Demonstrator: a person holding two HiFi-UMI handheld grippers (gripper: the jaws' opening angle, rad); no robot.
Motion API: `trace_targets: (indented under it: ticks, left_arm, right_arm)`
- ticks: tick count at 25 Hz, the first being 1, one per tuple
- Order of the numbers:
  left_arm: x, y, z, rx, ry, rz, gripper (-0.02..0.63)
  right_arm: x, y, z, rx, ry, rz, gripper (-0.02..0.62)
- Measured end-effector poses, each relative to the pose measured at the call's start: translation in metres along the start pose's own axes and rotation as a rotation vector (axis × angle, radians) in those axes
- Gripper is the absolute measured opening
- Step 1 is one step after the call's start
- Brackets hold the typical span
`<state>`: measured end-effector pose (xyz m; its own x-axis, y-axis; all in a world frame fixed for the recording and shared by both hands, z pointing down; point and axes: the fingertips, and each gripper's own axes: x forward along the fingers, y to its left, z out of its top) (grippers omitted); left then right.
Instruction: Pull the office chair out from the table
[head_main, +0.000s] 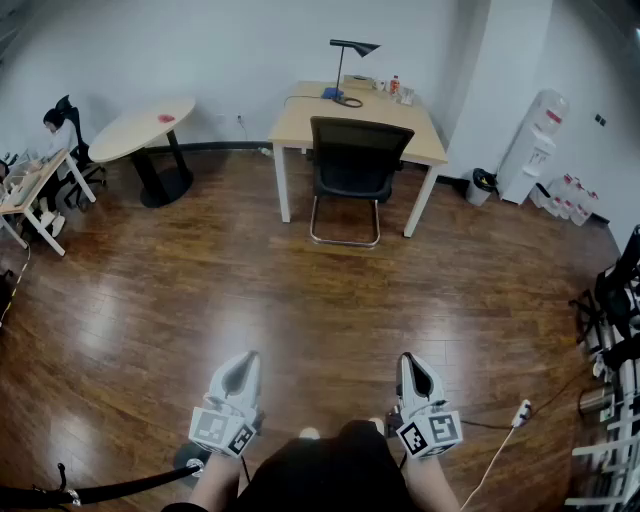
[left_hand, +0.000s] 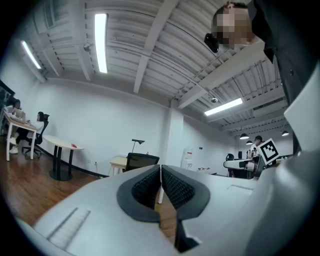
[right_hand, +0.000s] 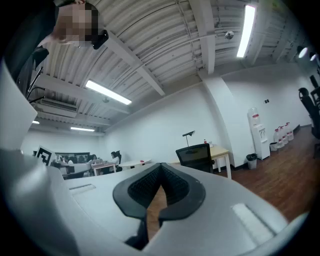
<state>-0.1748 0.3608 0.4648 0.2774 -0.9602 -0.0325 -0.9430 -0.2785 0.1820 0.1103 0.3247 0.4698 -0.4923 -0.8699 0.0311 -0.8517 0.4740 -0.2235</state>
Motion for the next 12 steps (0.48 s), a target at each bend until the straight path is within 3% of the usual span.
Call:
trace_targets:
  ticks: [5, 12]
  left_arm:
    - [0.004, 0.014, 0.003, -0.019, -0.038, 0.052, 0.011]
    - [0.052, 0.019, 0.001, 0.008, -0.055, 0.080, 0.011]
  right_arm:
    - [0.015, 0.000, -0.004, 0.012, 0.029, 0.027, 0.012]
    - [0.054, -0.020, 0.003, 0.018, 0.013, 0.076, 0.012]
